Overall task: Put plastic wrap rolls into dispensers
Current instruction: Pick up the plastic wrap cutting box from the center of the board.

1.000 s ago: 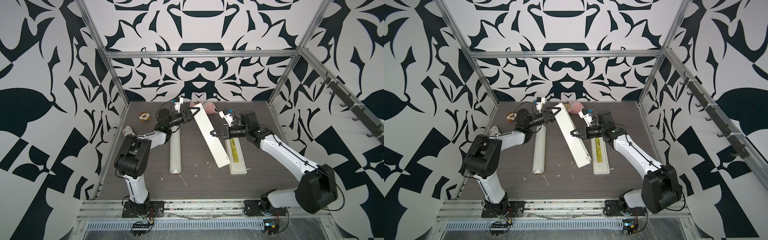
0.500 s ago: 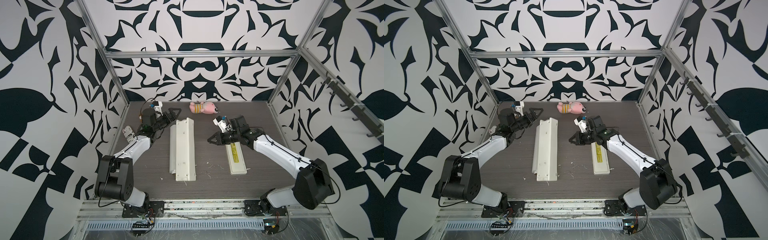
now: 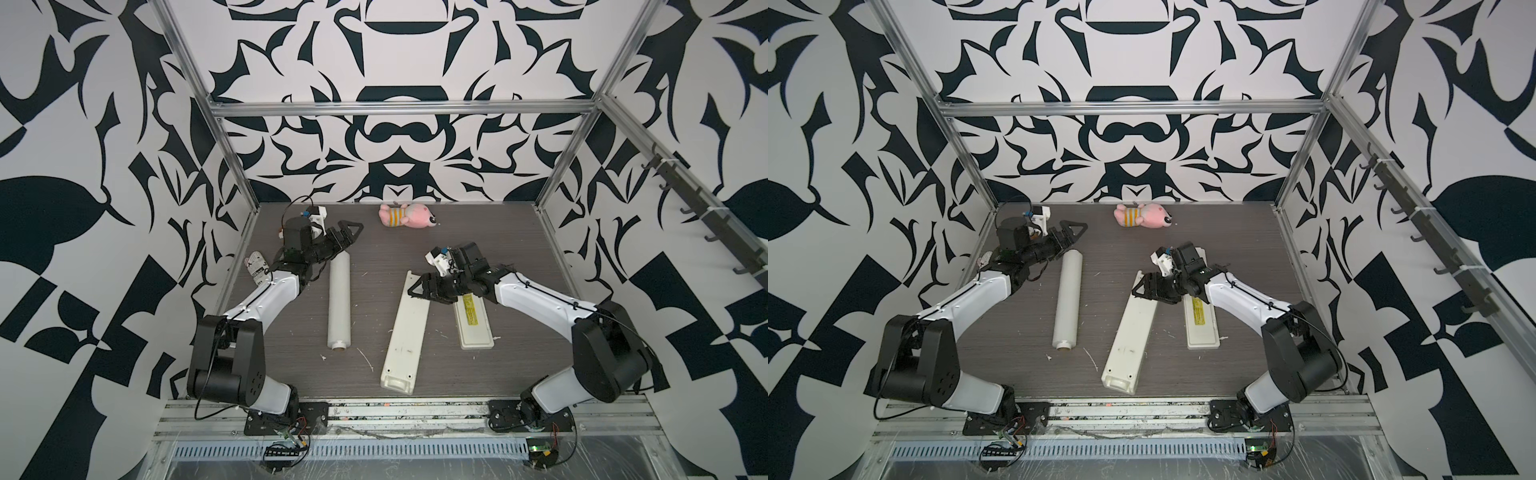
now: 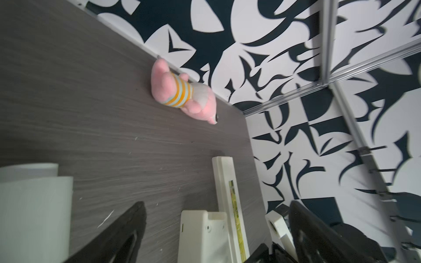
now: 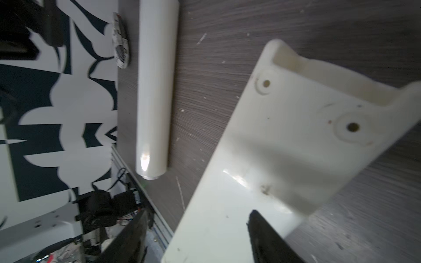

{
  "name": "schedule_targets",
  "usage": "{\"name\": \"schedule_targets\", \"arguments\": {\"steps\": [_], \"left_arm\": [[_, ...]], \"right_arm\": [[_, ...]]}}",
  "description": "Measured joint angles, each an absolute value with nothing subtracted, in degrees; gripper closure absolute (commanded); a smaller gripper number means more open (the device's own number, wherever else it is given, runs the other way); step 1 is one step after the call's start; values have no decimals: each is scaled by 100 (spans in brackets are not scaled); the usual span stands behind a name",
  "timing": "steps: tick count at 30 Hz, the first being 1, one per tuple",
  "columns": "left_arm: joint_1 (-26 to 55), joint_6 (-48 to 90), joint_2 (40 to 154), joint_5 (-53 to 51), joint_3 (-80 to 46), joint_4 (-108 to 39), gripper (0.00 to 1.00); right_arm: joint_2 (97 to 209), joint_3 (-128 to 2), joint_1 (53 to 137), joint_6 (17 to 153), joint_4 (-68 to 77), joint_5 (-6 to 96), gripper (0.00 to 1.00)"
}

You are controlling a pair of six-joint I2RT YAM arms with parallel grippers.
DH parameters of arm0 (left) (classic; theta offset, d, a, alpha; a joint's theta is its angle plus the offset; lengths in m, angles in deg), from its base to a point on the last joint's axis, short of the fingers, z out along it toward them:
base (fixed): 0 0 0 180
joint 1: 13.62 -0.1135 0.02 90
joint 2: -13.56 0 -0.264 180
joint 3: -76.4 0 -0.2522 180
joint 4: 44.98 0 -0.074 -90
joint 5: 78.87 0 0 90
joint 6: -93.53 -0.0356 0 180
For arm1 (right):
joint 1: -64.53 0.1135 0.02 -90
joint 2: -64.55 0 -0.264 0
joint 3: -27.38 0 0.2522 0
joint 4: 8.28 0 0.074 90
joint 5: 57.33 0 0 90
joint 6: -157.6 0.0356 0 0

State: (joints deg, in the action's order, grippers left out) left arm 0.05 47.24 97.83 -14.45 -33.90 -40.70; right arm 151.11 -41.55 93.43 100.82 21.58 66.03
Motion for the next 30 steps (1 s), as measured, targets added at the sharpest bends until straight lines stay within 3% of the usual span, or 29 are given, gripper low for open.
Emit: {"name": "schedule_targets", "arguments": {"steps": [7, 13, 22, 30], "left_arm": [[1808, 3952, 10027, -184, -2714, -2232, 1], [3025, 3495, 11088, 544, -1877, -1136, 1], [3749, 3010, 12436, 1403, -575, 324, 1], [4040, 2739, 12771, 1868, 59, 909, 1]], "right_arm": [[14189, -4249, 9262, 9863, 2923, 5534, 16], [13754, -4234, 8840, 9693, 3227, 5246, 16], [13514, -3911, 8405, 9590, 3411, 5298, 16], [13424, -3801, 8220, 9583, 3395, 5451, 16]]}}
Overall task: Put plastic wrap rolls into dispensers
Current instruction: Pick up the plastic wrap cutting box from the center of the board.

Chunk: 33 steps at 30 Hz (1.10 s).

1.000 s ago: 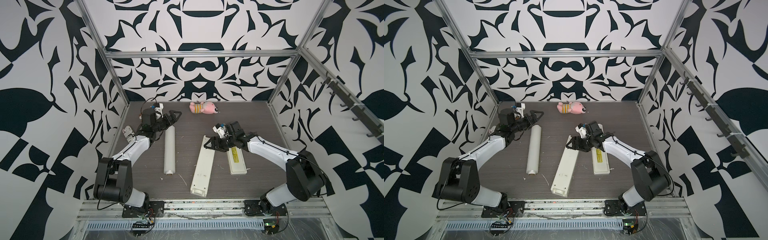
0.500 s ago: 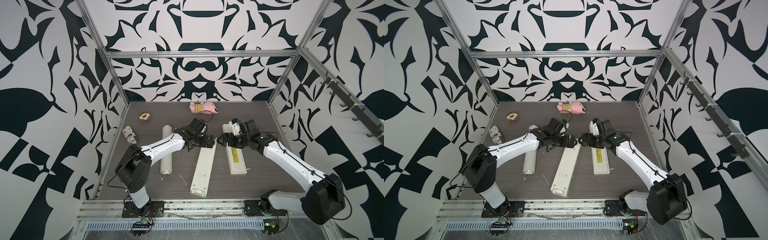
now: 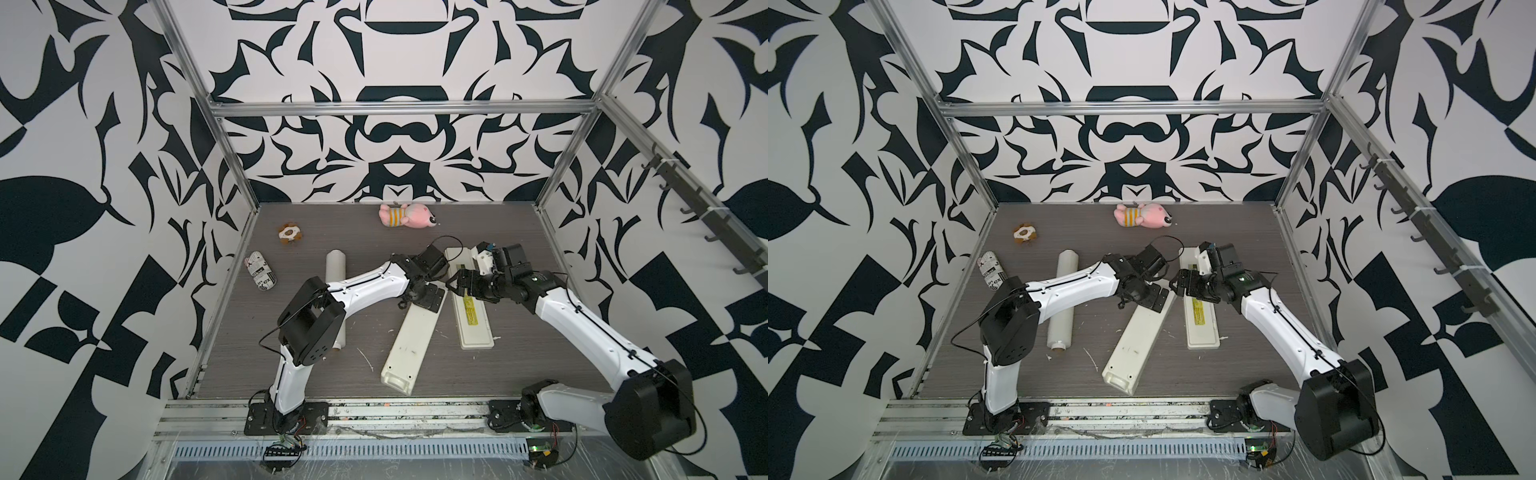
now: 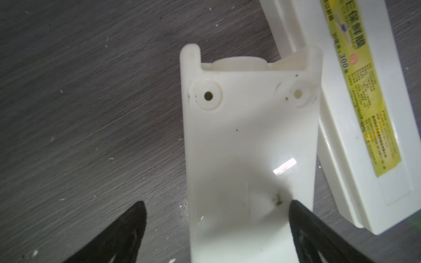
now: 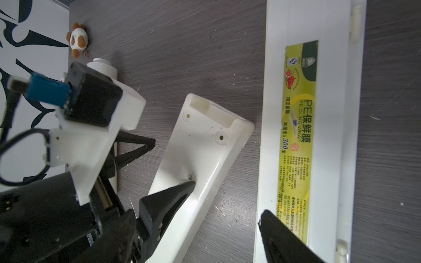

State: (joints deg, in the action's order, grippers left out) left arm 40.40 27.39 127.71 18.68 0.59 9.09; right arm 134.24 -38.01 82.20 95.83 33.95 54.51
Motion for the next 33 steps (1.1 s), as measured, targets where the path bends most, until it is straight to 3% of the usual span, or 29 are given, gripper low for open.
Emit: {"name": "schedule_targets", "arguments": {"steps": [18, 33], "left_arm": [[4033, 2573, 11962, 345, -1058, -70, 1], [4236, 2155, 12395, 651, -756, 597, 1]], "right_arm": [[13435, -3751, 8187, 9546, 3367, 5705, 17], [13437, -3519, 8185, 9568, 3299, 5725, 18]]}}
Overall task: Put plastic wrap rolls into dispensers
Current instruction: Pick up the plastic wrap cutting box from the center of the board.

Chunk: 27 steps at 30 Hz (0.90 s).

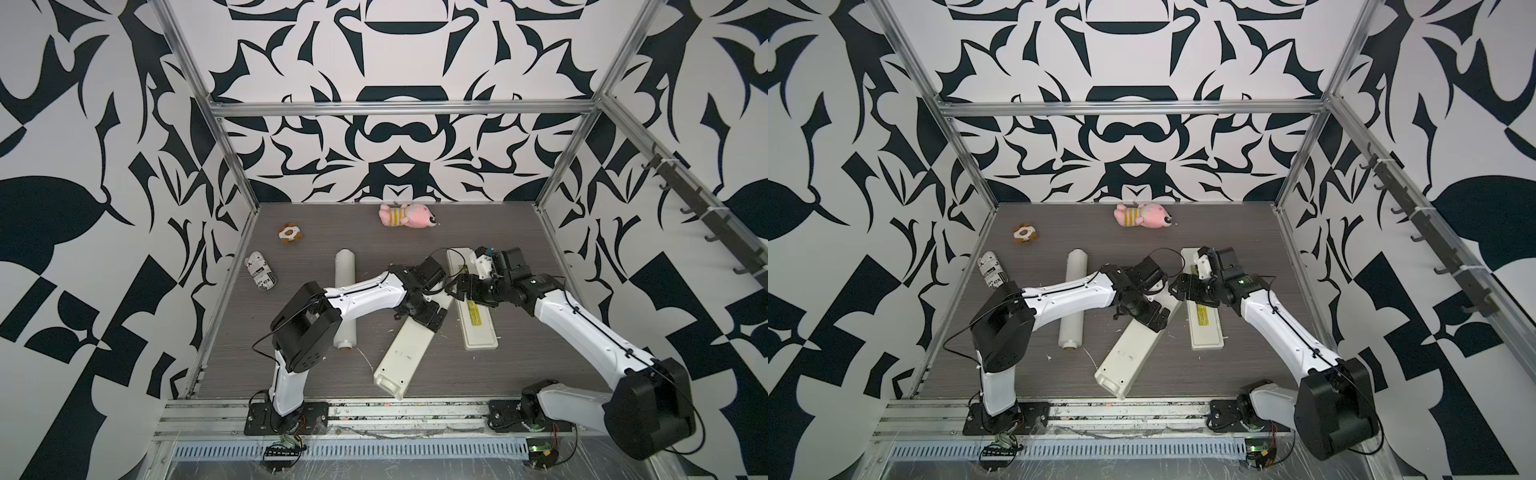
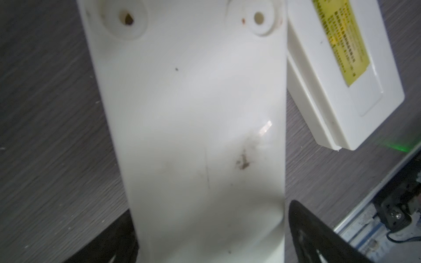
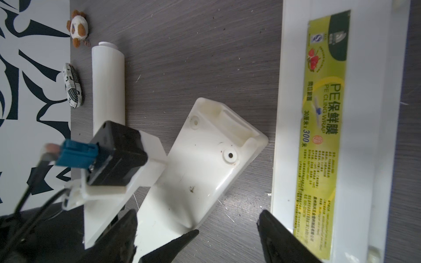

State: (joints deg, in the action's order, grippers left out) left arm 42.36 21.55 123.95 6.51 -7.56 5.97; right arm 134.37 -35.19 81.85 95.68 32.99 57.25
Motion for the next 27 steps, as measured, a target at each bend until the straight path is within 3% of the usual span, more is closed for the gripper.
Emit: {"name": "schedule_targets", "arguments": {"steps": [11, 16, 21, 27], "left_arm": [[4560, 2083, 13354, 1827, 85, 1489, 0], [4490, 2158, 13186, 2015, -8, 1506, 6], [4009, 2424, 12060, 1145, -725, 761, 19], [2938, 3156, 10677, -88, -1460, -597, 20]], "right_arm": [[13514, -3384, 8091, 9570, 3275, 5620, 19], [13496, -3384, 8014, 9513, 3258, 5764, 26], [13254, -3386, 7903, 9319, 3216, 6155, 26], [12980, -3384, 7846, 9273, 2864, 7019, 29]]}}
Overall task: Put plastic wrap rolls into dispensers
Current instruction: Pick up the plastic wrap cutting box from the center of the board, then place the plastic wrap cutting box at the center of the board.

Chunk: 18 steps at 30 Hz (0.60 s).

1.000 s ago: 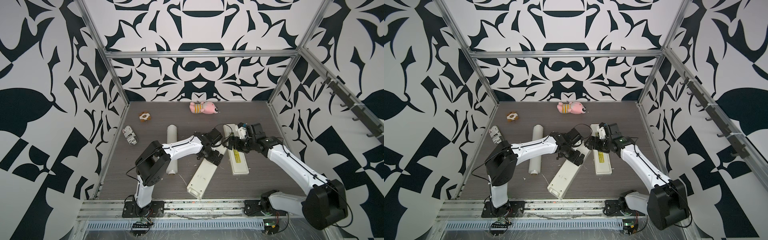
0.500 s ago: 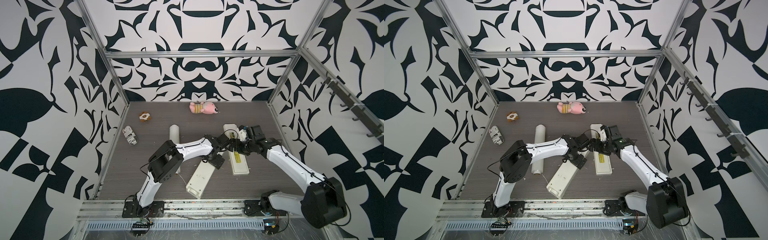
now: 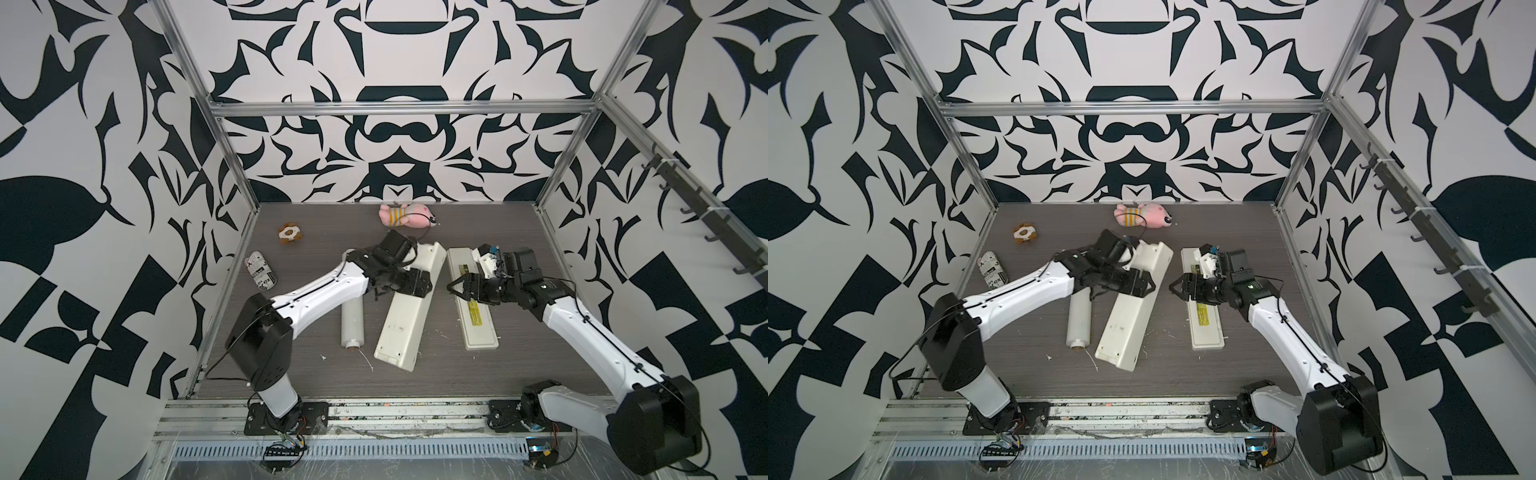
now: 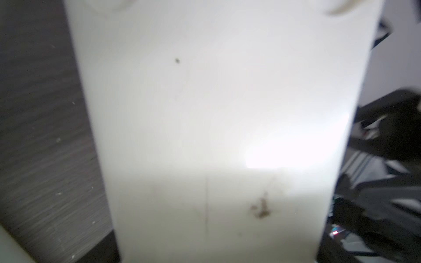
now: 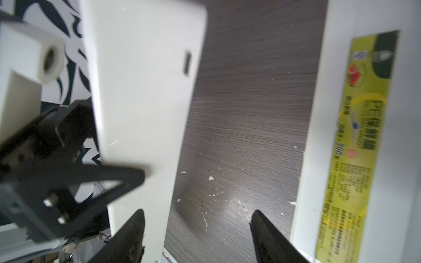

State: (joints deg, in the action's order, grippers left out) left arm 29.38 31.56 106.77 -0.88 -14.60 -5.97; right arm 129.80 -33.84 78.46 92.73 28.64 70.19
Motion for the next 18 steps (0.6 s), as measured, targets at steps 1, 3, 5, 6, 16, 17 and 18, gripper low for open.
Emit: {"name": "schedule_targets", "arguments": {"steps": [1, 3, 5, 6, 16, 17, 18], "left_arm": [[2778, 3325, 10543, -265, -1589, -865, 20], [2582, 3640, 10390, -562, -1840, -1368, 20], [2490, 3946, 10318, -825, -2098, -1829, 21], [2466, 4118, 10301, -960, -2231, -2085, 20], [2461, 5215, 9905, -1869, -2950, -4262, 19], [2459, 5301, 9868, -1922, -2979, -4478, 19], [2457, 5384, 9829, -1987, -3014, -4734, 19]], "right_arm": [[12961, -3369, 7846, 9295, 2731, 7193, 29], [12930, -3261, 7846, 9474, 2298, 7585, 30], [12910, -3039, 7848, 9848, 1605, 7996, 30], [12910, -2905, 7848, 10086, 1207, 8190, 30], [13245, -2754, 8080, 11550, -1147, 9460, 36], [13275, -2750, 8119, 11668, -1328, 9530, 40], [13300, -2748, 8158, 11810, -1525, 9604, 45]]}}
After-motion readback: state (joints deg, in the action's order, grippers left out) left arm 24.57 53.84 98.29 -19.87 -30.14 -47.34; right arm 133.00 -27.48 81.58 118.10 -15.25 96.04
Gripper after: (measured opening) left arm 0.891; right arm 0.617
